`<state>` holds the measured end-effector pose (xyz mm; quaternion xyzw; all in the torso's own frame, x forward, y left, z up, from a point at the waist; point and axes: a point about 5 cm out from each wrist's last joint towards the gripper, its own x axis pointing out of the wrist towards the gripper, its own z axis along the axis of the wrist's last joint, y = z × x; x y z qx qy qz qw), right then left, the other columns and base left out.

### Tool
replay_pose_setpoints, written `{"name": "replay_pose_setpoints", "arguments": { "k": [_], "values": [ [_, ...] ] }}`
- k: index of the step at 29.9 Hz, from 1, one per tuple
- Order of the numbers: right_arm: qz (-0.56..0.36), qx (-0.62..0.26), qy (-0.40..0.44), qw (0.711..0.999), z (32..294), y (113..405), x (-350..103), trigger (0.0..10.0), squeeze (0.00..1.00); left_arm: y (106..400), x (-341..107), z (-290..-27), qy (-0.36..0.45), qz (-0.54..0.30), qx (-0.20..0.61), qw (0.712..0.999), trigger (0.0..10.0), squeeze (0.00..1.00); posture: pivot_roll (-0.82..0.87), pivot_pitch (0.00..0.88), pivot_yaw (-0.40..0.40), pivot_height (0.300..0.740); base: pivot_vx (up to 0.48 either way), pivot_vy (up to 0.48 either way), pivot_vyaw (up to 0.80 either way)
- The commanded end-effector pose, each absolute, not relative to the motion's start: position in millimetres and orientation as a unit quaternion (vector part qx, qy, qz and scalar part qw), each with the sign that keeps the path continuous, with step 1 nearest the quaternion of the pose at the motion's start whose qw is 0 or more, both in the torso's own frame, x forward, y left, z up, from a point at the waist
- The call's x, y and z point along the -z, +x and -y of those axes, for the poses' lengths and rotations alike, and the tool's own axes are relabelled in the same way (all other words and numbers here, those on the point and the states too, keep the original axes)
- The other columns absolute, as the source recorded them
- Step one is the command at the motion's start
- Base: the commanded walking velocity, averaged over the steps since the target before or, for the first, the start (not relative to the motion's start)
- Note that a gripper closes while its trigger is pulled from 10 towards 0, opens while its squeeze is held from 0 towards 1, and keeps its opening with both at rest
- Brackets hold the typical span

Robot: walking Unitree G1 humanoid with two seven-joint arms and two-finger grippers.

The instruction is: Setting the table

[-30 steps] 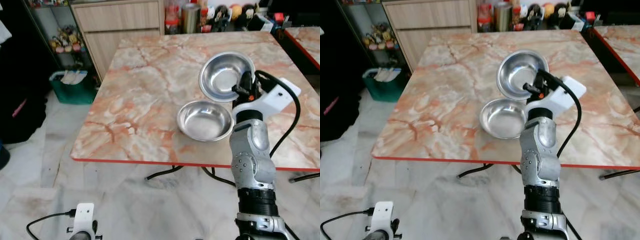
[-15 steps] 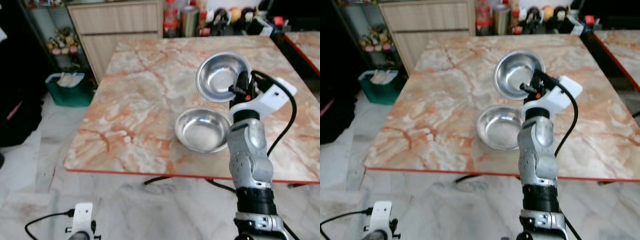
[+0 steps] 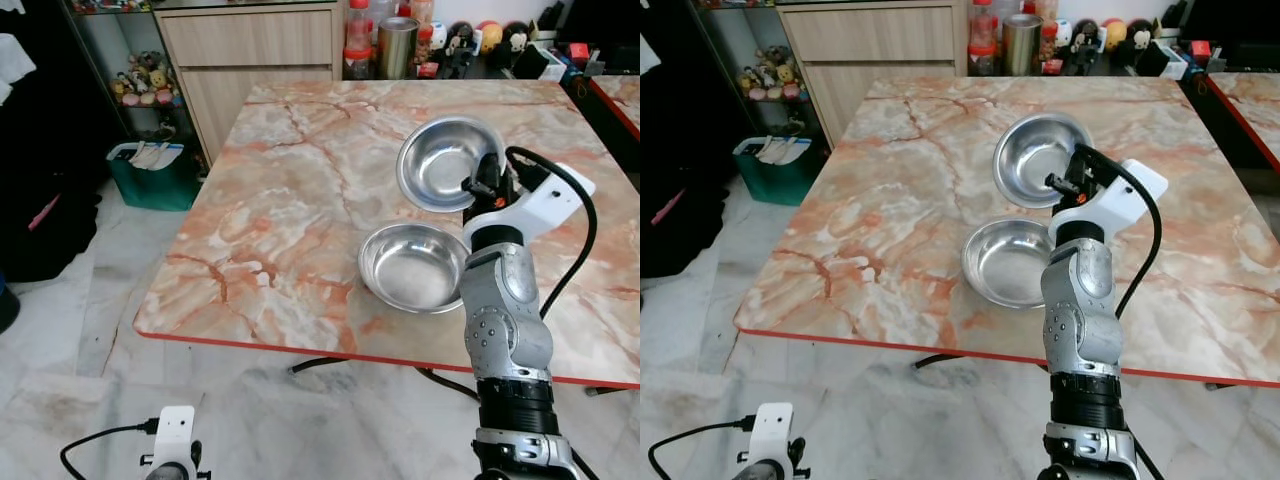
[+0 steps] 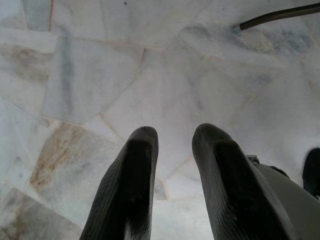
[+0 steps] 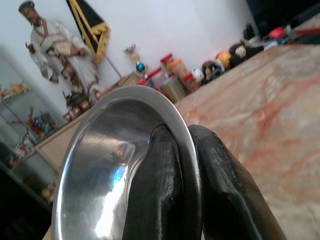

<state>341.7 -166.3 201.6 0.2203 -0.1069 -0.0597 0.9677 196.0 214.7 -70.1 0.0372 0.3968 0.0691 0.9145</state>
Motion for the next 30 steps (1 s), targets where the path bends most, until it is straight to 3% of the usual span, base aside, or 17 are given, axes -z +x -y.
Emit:
{"name": "replay_pose_setpoints", "arguments": {
  "k": [1, 30],
  "values": [
    [0.078, 0.065, 0.229, 0.968, 170.1, 341.9, -191.2, 10.0, 0.0, 191.0, 72.5, -219.1, 0.039, -0.41, -0.075, 0.908, 10.0, 0.0, -0.04, 0.12, 0.056, 0.74, 0.0, 0.0, 0.0],
    [-0.048, 0.069, 0.259, 0.962, 175.1, 330.9, -150.8, 10.0, 0.0, 186.7, 74.6, -221.0, 0.035, -0.417, -0.078, 0.905, 10.0, 0.0, -0.04, 0.124, 0.054, 0.74, 0.0, 0.0, 0.0]
  ]
}}
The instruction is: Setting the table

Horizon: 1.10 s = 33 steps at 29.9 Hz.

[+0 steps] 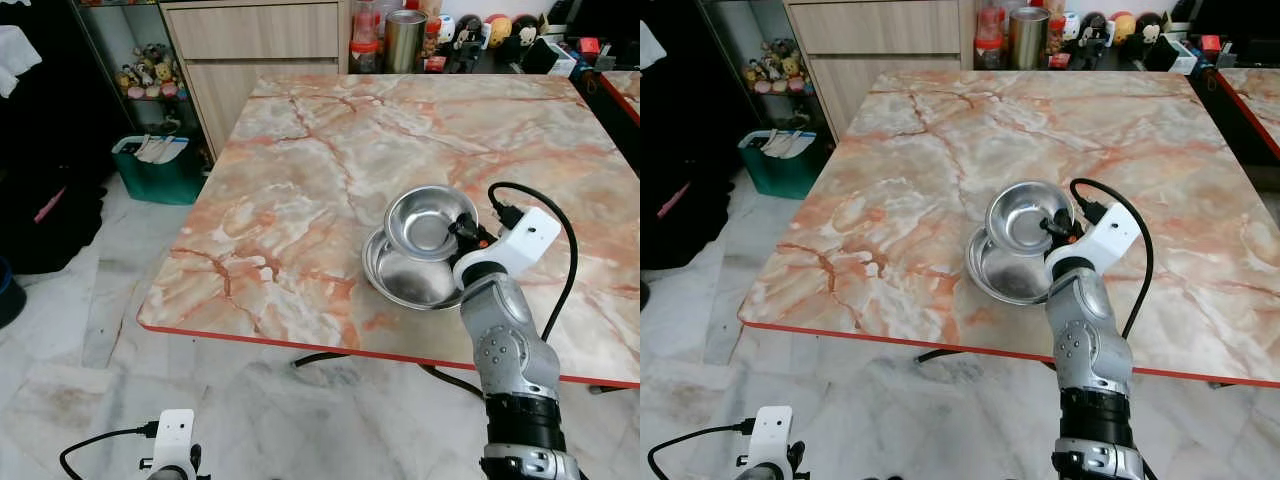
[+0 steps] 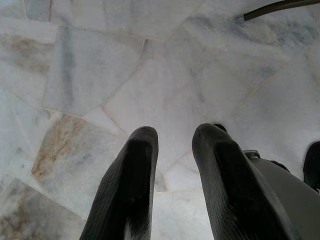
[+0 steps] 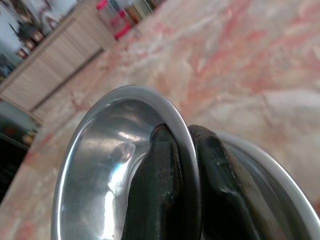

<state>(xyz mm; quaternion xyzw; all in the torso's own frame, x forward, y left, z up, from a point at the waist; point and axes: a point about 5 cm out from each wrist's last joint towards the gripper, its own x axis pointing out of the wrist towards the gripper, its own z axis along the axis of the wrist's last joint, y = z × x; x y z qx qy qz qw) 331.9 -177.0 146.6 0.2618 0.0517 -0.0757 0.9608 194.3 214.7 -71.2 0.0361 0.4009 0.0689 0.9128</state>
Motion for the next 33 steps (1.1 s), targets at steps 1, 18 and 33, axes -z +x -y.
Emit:
{"name": "replay_pose_setpoints", "arguments": {
  "k": [1, 18, 33],
  "values": [
    [-0.054, 0.07, 0.261, 0.961, 175.4, 329.7, -148.4, 10.0, 0.0, 186.4, 74.6, -221.1, 0.035, -0.417, -0.078, 0.905, 10.0, 0.0, -0.04, 0.124, 0.054, 0.74, 0.0, 0.0, 0.0],
    [-0.086, 0.073, 0.264, 0.958, 176.0, 324.3, -137.4, 10.0, 0.0, 184.1, 75.5, -222.9, 0.034, -0.421, -0.078, 0.903, 10.0, 0.0, -0.04, 0.122, 0.05, 0.74, 0.0, 0.0, 0.0],
    [-0.092, 0.07, 0.285, 0.951, 175.7, 324.5, -136.6, 10.0, 0.0, 182.7, 76.6, -221.3, 0.032, -0.423, -0.078, 0.902, 10.0, 0.0, -0.04, 0.126, 0.046, 0.74, 0.0, 0.0, 0.0]
  ]
}}
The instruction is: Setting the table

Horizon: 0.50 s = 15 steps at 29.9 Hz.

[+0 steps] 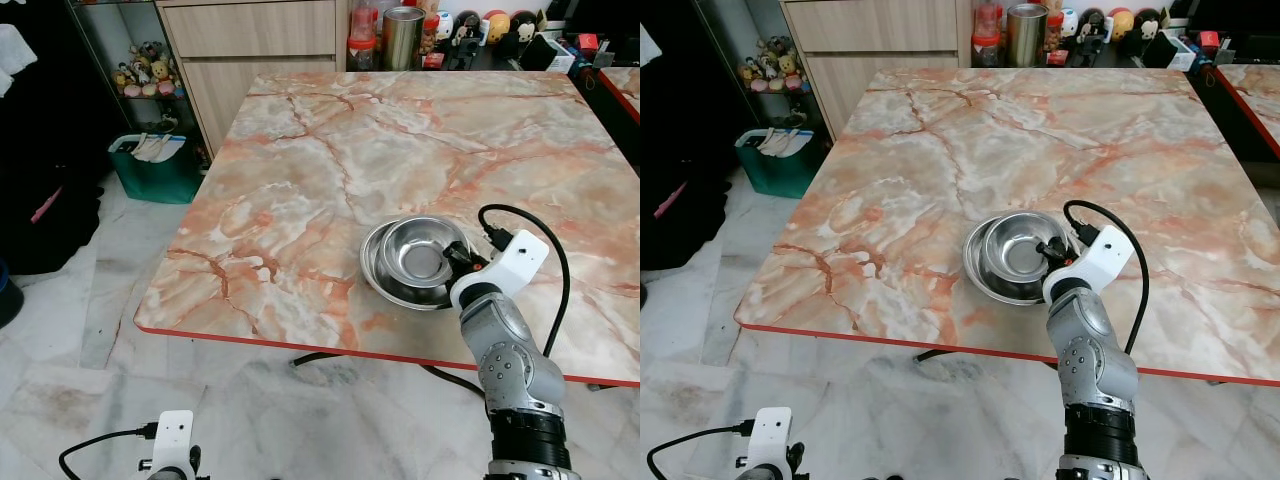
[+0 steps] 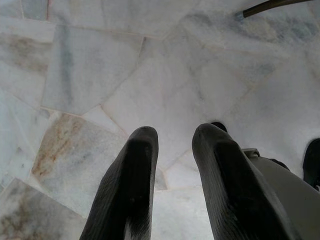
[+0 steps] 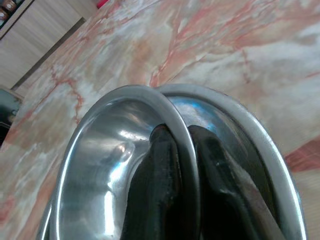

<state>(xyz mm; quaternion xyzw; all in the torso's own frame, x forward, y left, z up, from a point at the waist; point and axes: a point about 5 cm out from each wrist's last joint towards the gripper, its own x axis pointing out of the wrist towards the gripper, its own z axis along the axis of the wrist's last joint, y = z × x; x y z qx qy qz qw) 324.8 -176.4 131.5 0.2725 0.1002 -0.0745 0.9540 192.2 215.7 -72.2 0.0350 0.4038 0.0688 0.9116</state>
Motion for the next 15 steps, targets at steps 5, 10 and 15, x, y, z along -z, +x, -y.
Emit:
{"name": "replay_pose_setpoints", "arguments": {
  "k": [5, 10, 15],
  "values": [
    [-0.094, 0.067, 0.284, 0.952, 175.5, 324.6, -136.3, 10.0, 0.0, 182.1, 76.8, -221.6, 0.032, -0.424, -0.078, 0.902, 10.0, 0.0, -0.04, 0.125, 0.047, 0.74, 0.0, 0.0, 0.0],
    [-0.098, 0.068, 0.29, 0.95, 175.3, 324.4, -135.0, 10.0, 0.0, 181.7, 77.0, -221.4, 0.032, -0.424, -0.078, 0.901, 10.0, 0.0, -0.04, 0.124, 0.049, 0.74, 0.0, 0.0, 0.0],
    [-0.097, 0.064, 0.29, 0.95, 174.5, 325.0, -136.6, 10.0, 0.0, 181.8, 77.1, -220.9, 0.032, -0.425, -0.077, 0.901, 10.0, 0.0, -0.04, 0.124, 0.048, 0.74, 0.0, 0.0, 0.0]
  ]
}}
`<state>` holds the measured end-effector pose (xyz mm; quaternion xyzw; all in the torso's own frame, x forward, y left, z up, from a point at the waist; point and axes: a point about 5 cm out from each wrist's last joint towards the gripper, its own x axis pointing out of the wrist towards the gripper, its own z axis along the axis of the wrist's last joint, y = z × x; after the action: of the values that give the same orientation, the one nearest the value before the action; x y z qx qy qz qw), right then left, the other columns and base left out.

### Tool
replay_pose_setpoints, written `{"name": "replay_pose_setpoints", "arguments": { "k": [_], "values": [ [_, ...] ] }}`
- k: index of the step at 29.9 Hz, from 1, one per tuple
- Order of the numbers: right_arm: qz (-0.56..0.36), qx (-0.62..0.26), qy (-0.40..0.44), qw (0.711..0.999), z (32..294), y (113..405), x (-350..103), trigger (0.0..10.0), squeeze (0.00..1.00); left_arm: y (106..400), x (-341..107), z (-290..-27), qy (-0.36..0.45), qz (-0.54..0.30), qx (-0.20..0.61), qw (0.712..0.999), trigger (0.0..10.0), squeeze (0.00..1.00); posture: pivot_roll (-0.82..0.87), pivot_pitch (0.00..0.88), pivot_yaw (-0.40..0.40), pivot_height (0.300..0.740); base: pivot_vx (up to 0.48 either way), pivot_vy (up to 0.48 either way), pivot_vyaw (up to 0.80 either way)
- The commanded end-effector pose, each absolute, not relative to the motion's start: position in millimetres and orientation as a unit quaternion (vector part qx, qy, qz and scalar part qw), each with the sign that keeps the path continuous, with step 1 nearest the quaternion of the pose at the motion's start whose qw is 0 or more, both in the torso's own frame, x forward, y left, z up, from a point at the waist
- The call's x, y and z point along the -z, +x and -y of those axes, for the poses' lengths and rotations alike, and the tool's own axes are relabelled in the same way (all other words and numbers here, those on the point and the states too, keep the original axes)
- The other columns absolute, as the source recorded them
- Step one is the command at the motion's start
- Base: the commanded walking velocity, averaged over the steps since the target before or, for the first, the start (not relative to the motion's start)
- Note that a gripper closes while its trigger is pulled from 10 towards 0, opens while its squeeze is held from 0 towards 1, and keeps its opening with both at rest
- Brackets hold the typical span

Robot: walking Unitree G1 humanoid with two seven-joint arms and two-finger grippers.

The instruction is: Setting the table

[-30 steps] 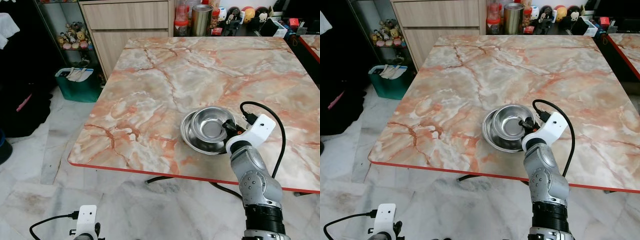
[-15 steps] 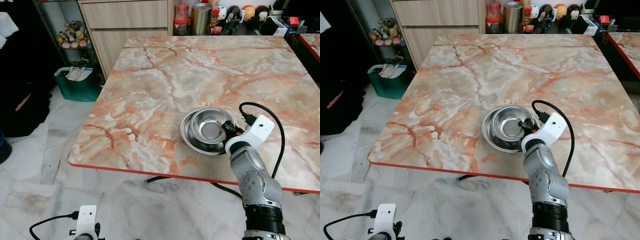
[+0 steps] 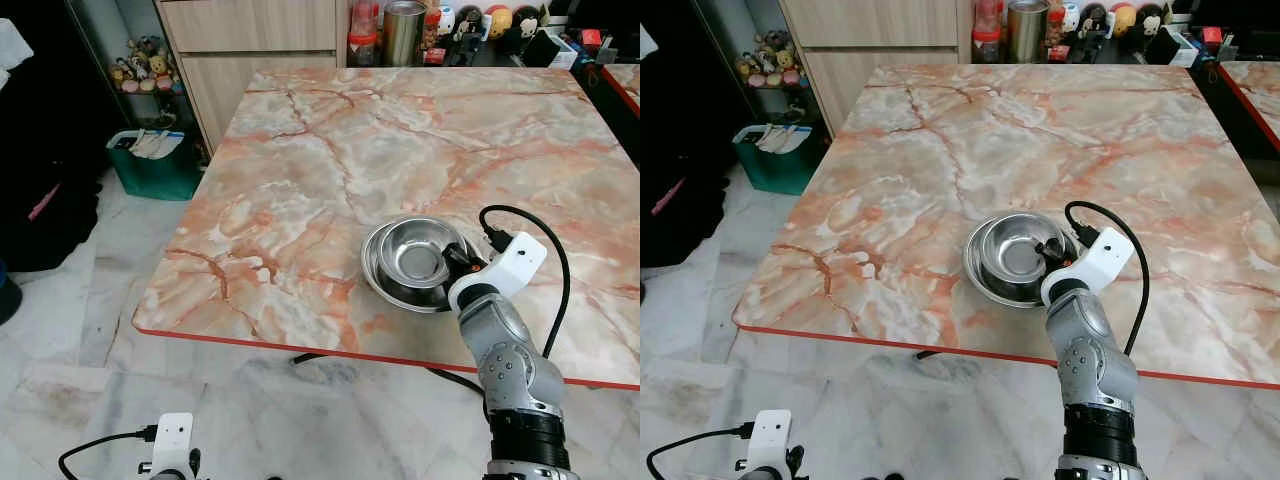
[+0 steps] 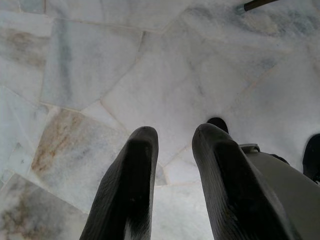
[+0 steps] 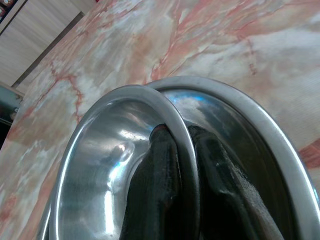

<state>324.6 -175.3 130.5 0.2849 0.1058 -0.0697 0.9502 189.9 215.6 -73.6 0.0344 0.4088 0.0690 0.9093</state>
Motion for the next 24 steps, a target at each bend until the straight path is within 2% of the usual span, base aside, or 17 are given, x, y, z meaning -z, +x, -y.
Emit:
{"name": "replay_pose_setpoints", "arguments": {
  "k": [1, 2, 3, 4, 5, 8, 9, 15, 16, 19, 20, 24],
  "values": [
    [-0.097, 0.063, 0.292, 0.95, 174.4, 325.1, -136.6, 10.0, 0.0, 181.8, 77.1, -221.0, 0.032, -0.425, -0.077, 0.901, 10.0, 0.0, -0.04, 0.124, 0.048, 0.74, 0.0, 0.0, 0.0],
    [-0.097, 0.063, 0.293, 0.949, 174.2, 325.1, -136.5, 10.0, 0.0, 181.8, 77.1, -221.1, 0.032, -0.425, -0.078, 0.901, 10.0, 0.0, -0.04, 0.124, 0.048, 0.74, 0.0, 0.0, 0.0],
    [-0.097, 0.061, 0.295, 0.949, 173.6, 325.3, -137.0, 10.0, 0.47, 181.8, 77.0, -221.4, 0.032, -0.425, -0.078, 0.901, 10.0, 0.0, -0.04, 0.124, 0.048, 0.74, 0.0, 0.0, 0.0],
    [-0.097, 0.059, 0.295, 0.949, 173.4, 325.5, -137.4, 10.0, 0.47, 181.8, 77.0, -221.5, 0.032, -0.424, -0.078, 0.901, 10.0, 0.0, -0.04, 0.125, 0.048, 0.74, 0.0, 0.0, 0.0],
    [-0.096, 0.059, 0.294, 0.949, 173.1, 325.6, -138.1, 10.0, 0.76, 181.7, 77.0, -221.7, 0.032, -0.425, -0.079, 0.901, 10.0, 0.0, -0.04, 0.124, 0.047, 0.74, 0.0, 0.0, 0.0],
    [-0.096, 0.059, 0.295, 0.949, 173.1, 325.6, -138.3, 10.0, 0.76, 181.4, 77.1, -222.0, 0.032, -0.425, -0.079, 0.901, 10.0, 0.0, -0.04, 0.124, 0.047, 0.74, 0.0, 0.0, 0.0],
    [-0.096, 0.058, 0.295, 0.949, 173.1, 325.6, -138.4, 10.0, 1.0, 181.3, 77.1, -222.0, 0.032, -0.425, -0.079, 0.901, 10.0, 0.0, -0.04, 0.124, 0.047, 0.74, 0.0, 0.0, 0.0],
    [-0.097, 0.061, 0.298, 0.948, 173.6, 325.9, -138.7, 10.0, 1.0, 180.7, 77.4, -222.2, 0.031, -0.425, -0.079, 0.901, 10.0, 0.0, -0.04, 0.123, 0.047, 0.74, 0.0, 0.0, 0.0],
    [-0.097, 0.06, 0.298, 0.948, 173.7, 326.1, -139.0, 10.0, 0.43, 180.7, 77.4, -222.2, 0.031, -0.425, -0.079, 0.901, 10.0, 0.0, -0.04, 0.123, 0.047, 0.74, 0.0, 0.0, 0.0],
    [-0.097, 0.06, 0.298, 0.948, 173.8, 326.3, -139.5, 10.0, 0.43, 180.6, 77.4, -222.2, 0.031, -0.425, -0.079, 0.901, 10.0, 0.0, -0.04, 0.123, 0.047, 0.74, 0.0, 0.0, 0.0],
    [-0.097, 0.06, 0.296, 0.948, 173.8, 326.5, -139.8, 10.0, 0.0, 180.6, 77.3, -222.4, 0.031, -0.425, -0.079, 0.901, 10.0, 0.0, -0.04, 0.122, 0.046, 0.74, 0.0, 0.0, 0.0],
    [-0.095, 0.06, 0.293, 0.949, 174.1, 327.1, -141.2, 10.0, 0.0, 180.7, 77.2, -222.9, 0.03, -0.425, -0.081, 0.901, 10.0, 0.0, -0.04, 0.121, 0.045, 0.74, 0.0, 0.0, 0.0]
  ]
}}
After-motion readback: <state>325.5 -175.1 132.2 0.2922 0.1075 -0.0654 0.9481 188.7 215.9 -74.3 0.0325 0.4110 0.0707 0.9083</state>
